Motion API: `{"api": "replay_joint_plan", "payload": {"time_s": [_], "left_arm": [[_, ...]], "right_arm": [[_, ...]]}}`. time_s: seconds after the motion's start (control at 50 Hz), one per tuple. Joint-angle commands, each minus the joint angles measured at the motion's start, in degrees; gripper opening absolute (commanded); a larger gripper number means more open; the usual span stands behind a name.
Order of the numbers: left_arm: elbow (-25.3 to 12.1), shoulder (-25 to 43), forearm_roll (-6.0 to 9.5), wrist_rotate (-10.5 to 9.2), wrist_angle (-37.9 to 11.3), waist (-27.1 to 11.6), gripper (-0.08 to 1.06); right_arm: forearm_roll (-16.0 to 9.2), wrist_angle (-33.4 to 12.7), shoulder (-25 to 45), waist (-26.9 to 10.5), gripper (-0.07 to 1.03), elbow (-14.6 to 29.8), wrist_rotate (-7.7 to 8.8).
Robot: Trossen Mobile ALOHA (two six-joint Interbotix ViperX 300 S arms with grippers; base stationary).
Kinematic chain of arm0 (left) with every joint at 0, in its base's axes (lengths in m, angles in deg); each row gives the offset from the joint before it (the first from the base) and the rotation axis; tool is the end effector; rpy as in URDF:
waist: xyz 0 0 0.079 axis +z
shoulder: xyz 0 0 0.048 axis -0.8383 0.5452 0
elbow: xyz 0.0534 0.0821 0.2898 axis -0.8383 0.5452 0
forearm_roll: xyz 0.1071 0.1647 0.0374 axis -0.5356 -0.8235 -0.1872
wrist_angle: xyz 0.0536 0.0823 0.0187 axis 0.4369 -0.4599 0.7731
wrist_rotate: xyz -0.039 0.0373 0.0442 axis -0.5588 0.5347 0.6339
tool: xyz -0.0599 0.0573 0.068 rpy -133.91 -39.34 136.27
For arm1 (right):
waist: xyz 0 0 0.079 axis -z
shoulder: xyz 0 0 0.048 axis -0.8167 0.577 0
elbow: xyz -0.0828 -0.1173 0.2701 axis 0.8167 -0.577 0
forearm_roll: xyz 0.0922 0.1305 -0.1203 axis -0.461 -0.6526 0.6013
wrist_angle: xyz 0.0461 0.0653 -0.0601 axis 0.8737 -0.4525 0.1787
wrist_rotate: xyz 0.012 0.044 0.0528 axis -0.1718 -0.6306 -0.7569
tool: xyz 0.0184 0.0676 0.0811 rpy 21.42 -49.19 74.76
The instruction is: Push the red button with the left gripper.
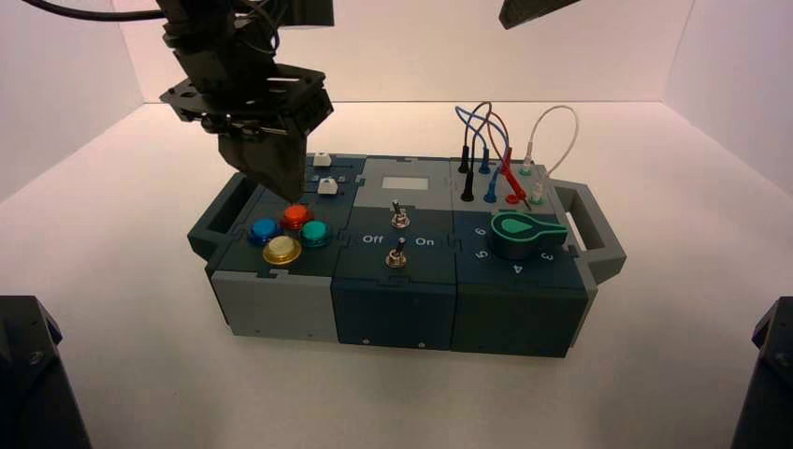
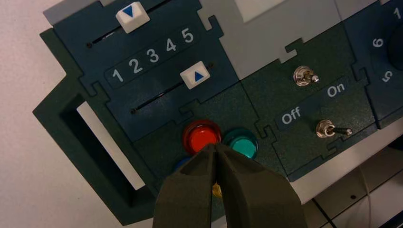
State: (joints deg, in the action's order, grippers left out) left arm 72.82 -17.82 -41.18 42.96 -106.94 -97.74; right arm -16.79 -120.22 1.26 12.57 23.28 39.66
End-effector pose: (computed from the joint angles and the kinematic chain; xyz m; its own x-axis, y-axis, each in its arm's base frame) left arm 0.1876 -0.1849 0.0529 0.1211 -0.2348 -0.9645 0.5549 0.8217 -0.1304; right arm 0.1977 0.1877 0.1932 0.4794 0.4832 -0.7326 -0.6807 0.7316 0.0370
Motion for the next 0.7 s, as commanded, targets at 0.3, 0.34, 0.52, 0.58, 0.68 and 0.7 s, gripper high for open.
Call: {"api": "replay_joint_plan", "payload": {"time_s": [0.3, 0.34, 0.52, 0.58, 0.68, 0.7], "left_arm": [[-1.5, 2.6, -0.35, 0.26, 0.7, -0.1, -0.03], [-1.5, 3.0, -0.35, 0.26, 0.7, -0.1, -0.03], [-1.7, 4.2, -0.44, 0.26, 0.9, -0.1, -0.03], [-1.7, 4.4, -0.44, 0.26, 0.9, -0.1, -0.03], [-1.8, 3.9, -0.44, 0.09, 0.9, -0.1, -0.03], [-1.8, 3.4, -0.44, 0.0, 0.7, -0.1, -0.03]], "right_arm": [[-0.4, 0.7, -1.0, -0.4, -0.02, 0.6, 0.18], [-0.4, 0.8, -1.0, -0.4, -0.02, 0.6, 0.18], [-0.4, 0.7, -1.0, -0.4, -0.02, 0.6, 0.18], [-0.4, 0.8, -1.0, -0.4, -0.02, 0.6, 0.18], [-0.4, 0.8, -1.0, -0.4, -0.02, 0.4, 0.18], [-0.4, 0.8, -1.0, -0.4, -0.02, 0.4, 0.18]]}}
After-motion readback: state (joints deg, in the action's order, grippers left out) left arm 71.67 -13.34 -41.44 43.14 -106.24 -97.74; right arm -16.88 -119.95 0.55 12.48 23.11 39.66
